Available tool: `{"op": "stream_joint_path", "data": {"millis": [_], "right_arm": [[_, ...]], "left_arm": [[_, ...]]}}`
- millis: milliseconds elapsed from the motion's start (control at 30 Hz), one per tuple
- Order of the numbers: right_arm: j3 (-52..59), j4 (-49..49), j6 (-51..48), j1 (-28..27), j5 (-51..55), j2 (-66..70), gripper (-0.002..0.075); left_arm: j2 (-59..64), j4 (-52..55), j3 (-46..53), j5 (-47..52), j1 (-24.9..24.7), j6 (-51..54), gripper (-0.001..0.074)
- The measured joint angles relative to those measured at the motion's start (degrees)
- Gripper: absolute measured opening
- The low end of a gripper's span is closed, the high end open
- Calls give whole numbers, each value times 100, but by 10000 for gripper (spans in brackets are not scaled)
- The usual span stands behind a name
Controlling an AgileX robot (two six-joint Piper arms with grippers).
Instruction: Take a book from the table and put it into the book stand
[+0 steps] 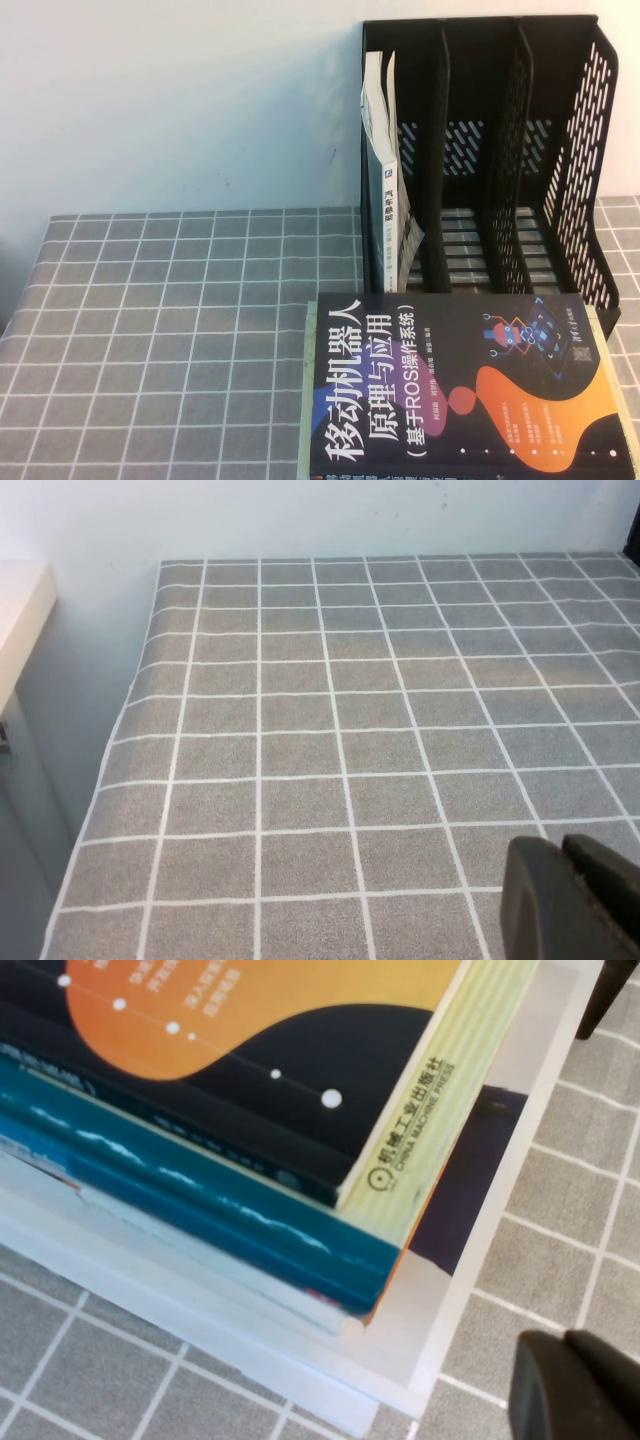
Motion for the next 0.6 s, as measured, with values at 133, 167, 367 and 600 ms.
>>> {"op": "stream_joint_path", "data": {"millis": [133, 167, 367, 600], "right_arm": [[0, 0, 0, 0, 0, 0, -3], [0, 0, 0, 0, 0, 0, -3], [0, 0, 0, 0, 0, 0, -3], [0, 0, 0, 0, 0, 0, -3]], "left_arm": [[0, -48, 0, 0, 0, 5, 1], [0, -74, 0, 0, 0, 5, 1], [0, -108, 0, 0, 0, 13, 1], [0, -108, 0, 0, 0, 25, 1]]}}
